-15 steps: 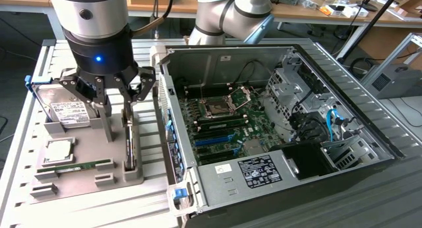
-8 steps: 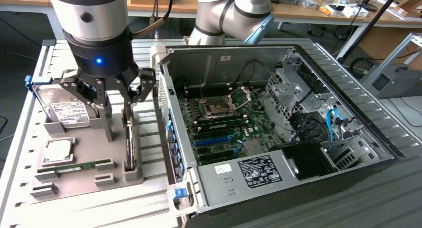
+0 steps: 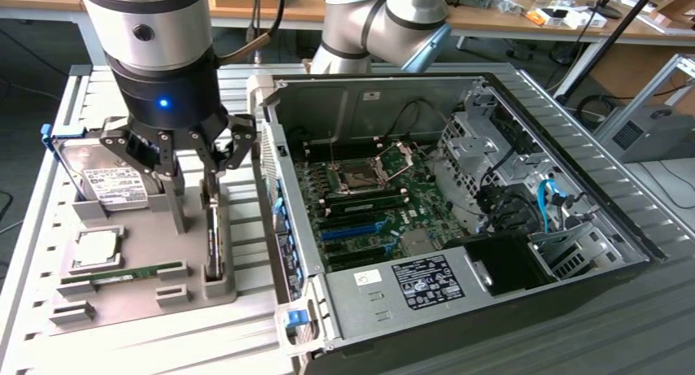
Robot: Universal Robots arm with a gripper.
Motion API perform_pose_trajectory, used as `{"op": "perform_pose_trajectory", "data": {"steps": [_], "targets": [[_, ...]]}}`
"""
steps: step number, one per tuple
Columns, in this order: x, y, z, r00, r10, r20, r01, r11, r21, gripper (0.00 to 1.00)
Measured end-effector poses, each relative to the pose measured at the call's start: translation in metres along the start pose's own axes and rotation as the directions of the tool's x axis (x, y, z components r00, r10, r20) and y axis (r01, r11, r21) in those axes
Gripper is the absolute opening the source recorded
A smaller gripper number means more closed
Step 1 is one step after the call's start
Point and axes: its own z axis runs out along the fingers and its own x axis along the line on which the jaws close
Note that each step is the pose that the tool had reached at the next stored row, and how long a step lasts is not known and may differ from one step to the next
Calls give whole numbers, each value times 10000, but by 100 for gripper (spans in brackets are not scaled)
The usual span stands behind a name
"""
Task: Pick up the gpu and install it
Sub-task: 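Pick up the gpu and move the gpu toward the slot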
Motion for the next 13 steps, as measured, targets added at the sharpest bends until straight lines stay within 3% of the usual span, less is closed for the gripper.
{"op": "perform_pose_trajectory", "data": {"steps": [13], "targets": [[1,-4,45,10000,0,0,0,10000,-1,42]]}}
